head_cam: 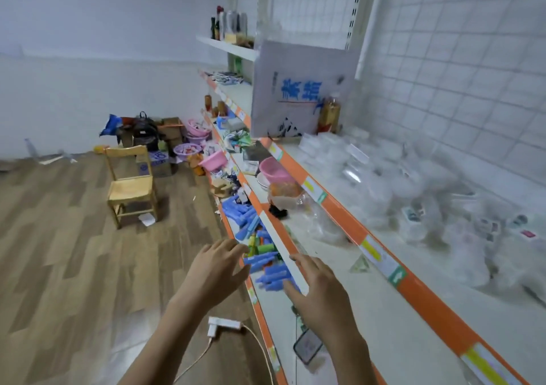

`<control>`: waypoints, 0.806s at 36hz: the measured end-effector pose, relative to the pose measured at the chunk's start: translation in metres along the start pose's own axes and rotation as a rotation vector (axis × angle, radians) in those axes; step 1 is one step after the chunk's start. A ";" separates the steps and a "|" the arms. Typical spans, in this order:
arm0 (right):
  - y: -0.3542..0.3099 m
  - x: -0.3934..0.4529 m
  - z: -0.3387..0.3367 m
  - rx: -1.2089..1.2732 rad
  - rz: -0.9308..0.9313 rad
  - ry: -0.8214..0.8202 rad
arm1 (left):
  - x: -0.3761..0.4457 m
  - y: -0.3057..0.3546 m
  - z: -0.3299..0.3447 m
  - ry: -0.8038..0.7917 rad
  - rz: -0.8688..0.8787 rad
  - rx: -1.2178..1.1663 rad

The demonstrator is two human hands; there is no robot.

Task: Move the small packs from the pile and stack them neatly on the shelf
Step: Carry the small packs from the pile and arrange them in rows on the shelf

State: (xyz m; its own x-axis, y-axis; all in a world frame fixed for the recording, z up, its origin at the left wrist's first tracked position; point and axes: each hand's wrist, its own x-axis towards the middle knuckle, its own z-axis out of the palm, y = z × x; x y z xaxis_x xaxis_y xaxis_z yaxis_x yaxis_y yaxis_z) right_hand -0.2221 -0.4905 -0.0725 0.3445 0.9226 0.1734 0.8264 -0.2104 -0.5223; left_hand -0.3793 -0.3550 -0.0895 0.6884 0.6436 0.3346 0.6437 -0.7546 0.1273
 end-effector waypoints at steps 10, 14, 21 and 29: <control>0.031 0.120 -0.041 0.031 -0.011 0.209 | 0.161 -0.005 0.021 -0.013 0.176 -0.101; 0.050 0.164 -0.070 0.008 0.025 0.278 | 0.230 -0.009 0.025 -0.017 0.277 -0.133; 0.073 0.241 -0.102 -0.128 0.047 0.315 | 0.360 -0.022 0.036 0.006 0.419 -0.150; 0.093 0.327 -0.096 -0.589 0.234 0.104 | 0.474 -0.045 0.073 -0.176 0.689 -0.210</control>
State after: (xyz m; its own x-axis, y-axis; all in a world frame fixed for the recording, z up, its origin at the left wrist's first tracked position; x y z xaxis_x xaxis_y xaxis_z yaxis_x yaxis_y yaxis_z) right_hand 0.0101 -0.2395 0.0159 0.5624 0.8010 0.2055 0.8202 -0.5719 -0.0153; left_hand -0.0573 -0.0070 -0.0046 0.9679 0.0134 0.2508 -0.0186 -0.9920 0.1249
